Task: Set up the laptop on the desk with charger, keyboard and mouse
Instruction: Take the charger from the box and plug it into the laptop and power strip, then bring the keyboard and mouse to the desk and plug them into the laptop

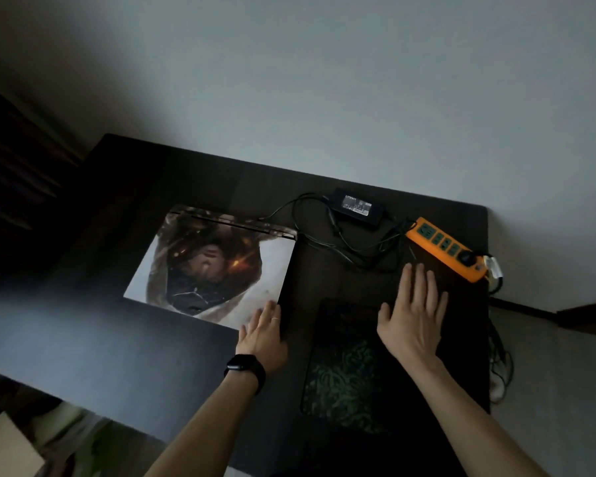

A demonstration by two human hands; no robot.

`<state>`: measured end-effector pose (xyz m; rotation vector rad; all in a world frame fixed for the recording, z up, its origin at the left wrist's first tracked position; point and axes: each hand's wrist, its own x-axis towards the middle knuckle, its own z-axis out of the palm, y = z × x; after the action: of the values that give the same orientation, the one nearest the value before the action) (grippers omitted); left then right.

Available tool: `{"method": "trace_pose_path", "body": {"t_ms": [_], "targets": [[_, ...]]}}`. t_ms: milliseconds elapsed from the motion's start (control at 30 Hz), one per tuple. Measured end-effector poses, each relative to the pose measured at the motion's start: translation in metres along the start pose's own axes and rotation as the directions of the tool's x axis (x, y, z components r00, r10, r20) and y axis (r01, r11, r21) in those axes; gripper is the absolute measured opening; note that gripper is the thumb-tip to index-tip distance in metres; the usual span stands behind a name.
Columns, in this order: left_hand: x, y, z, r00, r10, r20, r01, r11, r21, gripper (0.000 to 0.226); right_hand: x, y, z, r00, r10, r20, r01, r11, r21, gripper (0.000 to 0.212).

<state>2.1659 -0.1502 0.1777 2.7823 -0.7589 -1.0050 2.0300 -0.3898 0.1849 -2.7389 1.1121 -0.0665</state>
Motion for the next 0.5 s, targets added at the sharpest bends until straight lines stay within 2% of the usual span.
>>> {"method": "trace_pose_path", "body": {"t_ms": [167, 267, 400, 500], "targets": [[-0.035, -0.023, -0.017, 0.991, 0.004, -0.131, -0.022, 0.991, -0.132, 0.066, -0.055, -0.069, -0.006, 0.965, -0.242, 0.098, 0.228, 0.964, 0.136, 0.057], [-0.068, -0.06, -0.028, 0.973, -0.041, -0.227, -0.002, 0.982, -0.187, 0.065, -0.085, -0.122, -0.006, 0.929, -0.359, 0.094, 0.328, 0.912, 0.245, 0.044], [-0.125, -0.128, -0.031, 0.942, -0.142, -0.305, 0.06, 0.963, -0.263, 0.064, -0.13, -0.197, -0.007, 0.881, -0.473, 0.015, 0.438, 0.827, 0.352, 0.035], [-0.174, -0.191, -0.021, 0.906, -0.227, -0.357, 0.108, 0.94, -0.325, 0.063, -0.172, -0.257, -0.006, 0.83, -0.556, 0.04, 0.494, 0.768, 0.407, 0.038]]}}
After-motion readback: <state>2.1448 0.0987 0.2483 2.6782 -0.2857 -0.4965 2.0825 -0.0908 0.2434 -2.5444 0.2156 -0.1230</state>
